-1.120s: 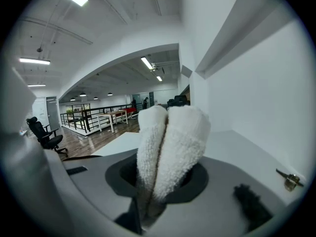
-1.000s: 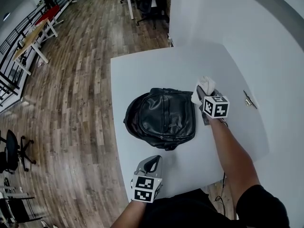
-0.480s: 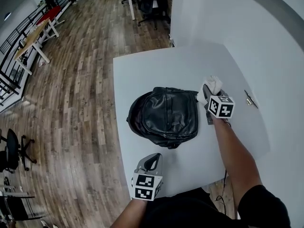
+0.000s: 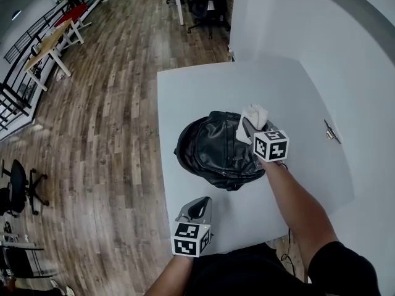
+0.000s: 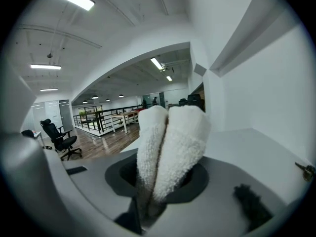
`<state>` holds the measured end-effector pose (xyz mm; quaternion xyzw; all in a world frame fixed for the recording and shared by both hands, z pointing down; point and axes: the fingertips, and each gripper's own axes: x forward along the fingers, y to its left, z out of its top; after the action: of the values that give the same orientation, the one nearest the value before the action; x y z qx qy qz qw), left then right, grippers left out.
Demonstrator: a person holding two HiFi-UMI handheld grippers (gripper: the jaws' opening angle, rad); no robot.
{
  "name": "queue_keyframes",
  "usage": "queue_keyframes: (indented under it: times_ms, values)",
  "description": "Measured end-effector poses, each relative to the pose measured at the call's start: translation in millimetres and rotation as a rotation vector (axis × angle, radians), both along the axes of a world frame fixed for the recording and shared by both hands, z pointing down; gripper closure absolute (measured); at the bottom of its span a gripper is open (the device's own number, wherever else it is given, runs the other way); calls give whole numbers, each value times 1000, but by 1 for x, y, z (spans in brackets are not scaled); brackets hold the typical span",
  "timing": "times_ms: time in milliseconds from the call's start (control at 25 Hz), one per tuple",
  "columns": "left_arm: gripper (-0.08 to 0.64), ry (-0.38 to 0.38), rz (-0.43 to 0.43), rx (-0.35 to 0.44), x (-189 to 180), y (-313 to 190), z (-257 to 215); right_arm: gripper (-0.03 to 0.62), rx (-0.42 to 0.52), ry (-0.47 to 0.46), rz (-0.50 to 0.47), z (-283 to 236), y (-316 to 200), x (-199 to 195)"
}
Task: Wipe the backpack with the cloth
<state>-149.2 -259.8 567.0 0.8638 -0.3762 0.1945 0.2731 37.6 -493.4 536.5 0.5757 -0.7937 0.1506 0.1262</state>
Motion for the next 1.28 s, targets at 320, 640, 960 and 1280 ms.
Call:
queue_keyframes:
  times_ms: [320,640,960,1280]
  values:
    - [552,-12,-58,2,-33,2,3,494,-18,-1,-149,13,-9,-94]
    - [552,-27,-112,7,-60,5,4,494,-35,-10,-221,24,-18,-154]
    - [552,-35,-139,4,-76,7,3,494,-49,-17,-236,34,-23,-180]
    - [552,-39,-136,1,-77,6,6,494,-62,-10,-225,43,-23,-174]
